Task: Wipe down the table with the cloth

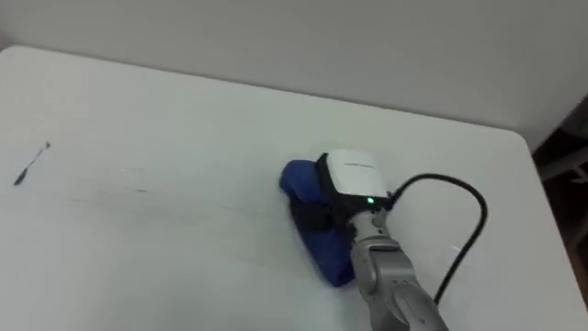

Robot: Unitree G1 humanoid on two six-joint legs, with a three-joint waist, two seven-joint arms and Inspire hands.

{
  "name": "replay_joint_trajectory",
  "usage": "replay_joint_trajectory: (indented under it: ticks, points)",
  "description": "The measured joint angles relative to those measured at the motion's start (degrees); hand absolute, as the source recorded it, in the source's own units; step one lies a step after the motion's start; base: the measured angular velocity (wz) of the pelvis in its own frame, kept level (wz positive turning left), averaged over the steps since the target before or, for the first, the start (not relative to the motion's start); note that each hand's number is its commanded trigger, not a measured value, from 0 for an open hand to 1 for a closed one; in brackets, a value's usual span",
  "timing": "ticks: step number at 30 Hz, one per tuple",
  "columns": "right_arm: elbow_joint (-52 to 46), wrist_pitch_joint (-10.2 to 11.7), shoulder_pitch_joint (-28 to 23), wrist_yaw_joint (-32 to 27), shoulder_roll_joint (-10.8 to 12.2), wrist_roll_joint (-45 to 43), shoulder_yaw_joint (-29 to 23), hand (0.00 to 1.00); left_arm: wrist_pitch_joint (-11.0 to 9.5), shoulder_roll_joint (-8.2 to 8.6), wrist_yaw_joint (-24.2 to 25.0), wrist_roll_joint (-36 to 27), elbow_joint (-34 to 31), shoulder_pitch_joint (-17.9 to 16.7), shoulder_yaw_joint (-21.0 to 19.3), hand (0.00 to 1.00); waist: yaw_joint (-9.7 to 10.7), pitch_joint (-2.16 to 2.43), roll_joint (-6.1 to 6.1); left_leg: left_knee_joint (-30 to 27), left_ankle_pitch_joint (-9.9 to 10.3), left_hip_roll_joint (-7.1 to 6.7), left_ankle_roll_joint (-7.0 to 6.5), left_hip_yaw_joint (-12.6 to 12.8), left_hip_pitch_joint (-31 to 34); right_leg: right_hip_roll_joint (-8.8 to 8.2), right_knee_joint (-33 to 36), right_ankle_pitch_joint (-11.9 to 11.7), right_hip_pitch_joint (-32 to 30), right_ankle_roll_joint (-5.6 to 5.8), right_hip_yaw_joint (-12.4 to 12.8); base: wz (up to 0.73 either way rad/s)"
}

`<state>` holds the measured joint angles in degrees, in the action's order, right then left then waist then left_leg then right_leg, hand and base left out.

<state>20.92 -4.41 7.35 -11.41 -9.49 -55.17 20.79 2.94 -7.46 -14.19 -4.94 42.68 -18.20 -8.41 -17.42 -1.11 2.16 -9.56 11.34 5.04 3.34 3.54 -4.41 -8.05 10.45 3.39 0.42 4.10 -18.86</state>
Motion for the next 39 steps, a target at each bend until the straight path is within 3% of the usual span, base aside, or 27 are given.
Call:
replay_joint_trajectory:
  ticks: [2, 4, 5, 7, 8, 11, 15, 19, 22, 24, 27, 28, 30, 33, 34, 36, 39]
  points:
    - [1.2, 1.9, -1.8, -2.1, 0.0, -0.1, -1.7, 1.0, 0.5, -0.03, 0.4, 0.1, 0.0, -0.8, -0.9, 0.0, 0.4, 0.02, -0.23, 0.0, 0.0, -0.23, -0.16, -0.2, -0.3, -0.13, -0.1, 0.0, 0.6, 0.0, -0.5, 0.08]
    - [2.6, 4.2, -4.7, -6.2, 0.0, -0.1, -4.0, 1.0, 0.5, -0.08, 0.8, 0.3, 0.2, -1.5, -2.6, 0.0, 1.4, 0.32, -0.01, 0.0, 0.0, -0.64, -0.41, -0.8, -0.6, -0.62, -0.6, 0.0, 1.5, 0.02, -1.6, 0.19]
    - [3.4, 6.0, -7.2, -9.1, 0.0, -0.1, -6.3, 1.0, 0.5, -0.21, 0.9, 0.8, 1.0, -1.6, -4.3, 0.0, 2.8, 0.32, 0.0, 0.0, 0.0, -0.9, -0.54, -1.2, -1.3, -0.79, -1.1, 0.1, 2.8, 0.32, -1.8, 0.22]
    - [3.6, 7.6, -12.5, -14.4, -0.7, 1.0, -10.4, 1.0, 0.8, -0.91, 0.9, 2.6, 2.7, -1.6, -7.2, 0.0, 4.2, 0.35, 0.06, -0.1, 0.2, -1.16, -0.76, -1.4, -2.0, -0.89, -1.7, 0.3, 4.0, 0.84, -1.7, 0.13]
    - [3.8, 8.6, -16.0, -17.9, -2.1, 3.2, -12.8, 1.0, 0.8, -2.03, 0.6, 3.6, 3.7, -1.8, -7.7, 0.0, 5.3, 0.39, 0.01, -0.2, 0.2, -1.32, -0.82, -1.5, -2.2, -0.94, -1.8, 0.4, 4.4, 1.09, -1.5, 0.11]
    - [6.6, 10.4, -22.4, -24.8, -4.1, 5.7, -20.1, 1.0, 0.8, -2.6, -0.8, 4.6, 3.7, -2.7, -10.8, 0.0, 7.7, 1.66, -0.12, -0.6, 0.3, -1.76, -1.14, -2.2, -2.2, -1.14, -1.8, 0.9, 4.7, 1.89, -0.9, 0.07]
    - [12.6, 12.6, -22.3, -26.3, -6.6, 15.0, -22.3, 1.0, -0.2, -2.52, -1.1, 5.7, 3.5, -1.1, -9.9, 0.0, 9.4, 1.8, -0.04, -2.0, 0.5, -1.8, -1.25, -2.3, -1.9, -1.3, -1.2, 0.9, 4.8, 1.88, -0.7, 0.0]
    - [13.0, 11.2, -19.6, -23.9, -6.4, 15.5, -21.3, 1.0, -0.7, -2.48, -1.5, 4.8, 3.6, -0.4, -5.7, 0.0, 9.2, 1.83, -0.18, -2.1, 0.5, -1.81, -1.22, -2.1, -2.4, -1.27, -0.9, 0.9, 5.0, 1.88, -0.3, -0.06]
    - [9.5, 5.2, -17.0, -20.2, -4.8, 14.8, -18.7, 1.0, -0.6, -1.81, -1.6, 4.4, 4.4, 0.3, -2.3, 0.0, 8.8, 1.8, -0.2, -2.0, 0.3, -1.57, -0.99, -1.7, -2.3, -0.89, -0.7, 0.4, 4.5, 1.17, 0.4, -0.14]
    - [6.6, -0.7, -12.1, -14.5, -3.0, 12.2, -14.1, 1.0, -0.3, -0.98, -2.0, 4.5, 5.3, 1.4, -0.1, 0.0, 6.2, 1.64, -0.2, -1.8, 0.4, -1.42, -0.81, -2.1, -2.3, 0.12, -0.7, -0.1, 3.2, 0.46, 2.0, -0.42]
    - [2.8, -3.3, -4.5, -6.1, 0.3, 6.6, -3.8, 1.0, 0.5, -0.27, -1.8, 3.3, 6.4, 3.1, 2.2, 0.0, 2.2, 1.31, -0.21, -1.0, 0.2, -0.86, -0.22, -2.4, -1.9, 1.34, -0.8, -0.3, 1.8, -0.12, 3.3, -0.31]
    - [2.1, -3.2, -3.0, -4.8, 1.1, 5.6, -1.6, 1.0, 0.5, -0.25, -1.7, 2.4, 6.3, 3.0, 2.7, 0.0, 1.2, 1.23, -0.07, -0.8, 0.1, -0.67, -0.05, -2.4, -1.9, 1.54, -0.8, -0.3, 1.5, -0.26, 3.5, -0.06]
    - [1.0, -2.3, 3.5, -0.7, 4.5, 4.7, 5.0, 1.0, 0.7, -0.26, -1.2, 0.0, 5.3, 3.4, 2.9, 0.0, -1.1, 0.65, 0.51, -0.5, -0.1, -0.36, 0.28, -3.5, -0.7, 1.86, -0.8, -0.4, 0.7, -1.04, 2.6, 0.18]
    - [0.9, -0.4, 5.6, 1.0, 5.5, 2.8, 5.5, 1.0, 1.8, -0.39, -0.6, 0.0, 4.0, 0.8, 2.9, 0.0, -2.9, 0.62, 0.63, 0.0, -0.4, -0.79, -0.28, -5.5, -0.2, 1.59, -1.9, -0.2, 1.6, -0.92, 1.2, 0.4]
    - [0.9, -0.6, 5.6, 1.4, 5.4, 2.6, 5.4, 1.0, 2.0, -0.32, -0.5, 0.0, 3.9, 0.2, 2.9, 0.0, -3.0, 0.53, 0.5, 0.0, -0.4, -0.84, -0.34, -5.6, -0.2, 1.49, -1.8, -0.2, 1.6, -0.86, 0.8, 0.17]
    - [2.6, -0.5, 4.4, 1.7, 3.5, 1.4, 4.3, 1.0, 2.9, 0.05, -0.3, 0.1, 3.8, -0.1, 3.0, 0.0, -2.4, -0.27, 0.06, -0.1, -0.6, -1.38, -0.67, -6.1, 0.1, 0.9, -1.8, -0.2, 1.6, -0.86, -1.2, 0.11]
    - [3.3, 3.3, -0.1, -1.4, 3.4, 3.2, 0.9, 1.0, 2.7, -0.19, -0.3, 0.1, 3.8, -0.1, 2.6, 0.0, 0.3, -0.16, -0.65, 0.2, -0.3, -1.93, -1.12, -6.8, -0.3, 0.3, -1.8, 0.1, 2.6, -0.45, -2.3, 0.14]
